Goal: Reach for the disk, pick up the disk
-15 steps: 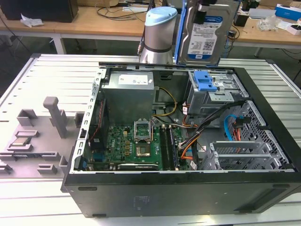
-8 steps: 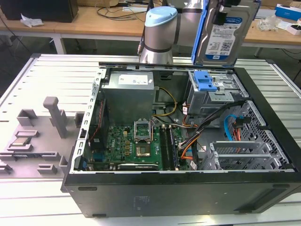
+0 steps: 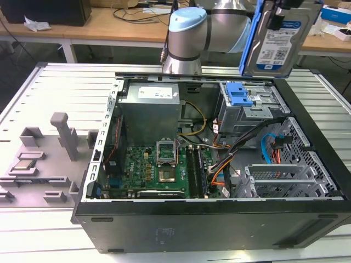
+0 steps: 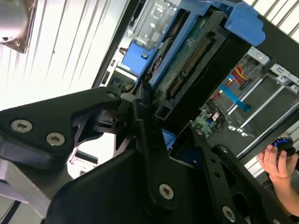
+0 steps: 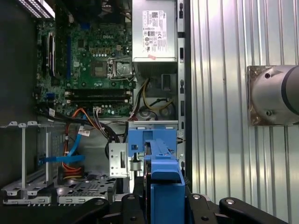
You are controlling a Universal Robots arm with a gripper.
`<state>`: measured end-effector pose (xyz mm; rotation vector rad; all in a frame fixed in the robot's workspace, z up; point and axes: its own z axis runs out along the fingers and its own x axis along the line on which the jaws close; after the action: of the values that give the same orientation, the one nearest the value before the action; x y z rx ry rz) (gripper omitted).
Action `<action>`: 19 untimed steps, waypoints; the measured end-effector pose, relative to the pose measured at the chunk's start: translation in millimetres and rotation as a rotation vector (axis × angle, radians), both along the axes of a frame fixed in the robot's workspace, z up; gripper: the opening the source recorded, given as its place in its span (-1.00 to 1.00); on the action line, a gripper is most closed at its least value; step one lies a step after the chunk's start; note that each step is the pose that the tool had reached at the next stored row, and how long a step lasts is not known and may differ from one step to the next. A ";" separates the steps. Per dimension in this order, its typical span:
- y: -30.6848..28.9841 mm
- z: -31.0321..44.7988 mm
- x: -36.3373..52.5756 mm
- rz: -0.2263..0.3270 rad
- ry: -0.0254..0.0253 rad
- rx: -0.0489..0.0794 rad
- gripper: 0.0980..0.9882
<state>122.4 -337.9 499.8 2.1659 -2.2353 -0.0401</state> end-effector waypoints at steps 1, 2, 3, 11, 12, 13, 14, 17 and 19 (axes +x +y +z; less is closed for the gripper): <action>0.1 0.0 3.5 0.000 0.0000 0.000 -0.39; 0.1 0.0 6.2 0.000 0.0000 0.000 -0.39; 0.0 0.0 9.7 0.000 0.0000 0.000 -0.39; 0.3 -0.1 33.3 0.000 0.0000 0.000 -0.39; 0.2 0.0 33.3 0.000 0.0000 0.000 -0.39; 0.2 0.0 33.3 0.000 0.0000 0.000 -0.39; 0.2 0.0 33.4 0.000 0.0000 0.000 -0.39; 0.1 0.0 33.4 0.000 0.0000 0.000 -0.39; -1.7 0.0 33.4 0.000 0.0000 0.000 -0.39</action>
<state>155.9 -339.6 499.8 2.1661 -2.2350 -0.0401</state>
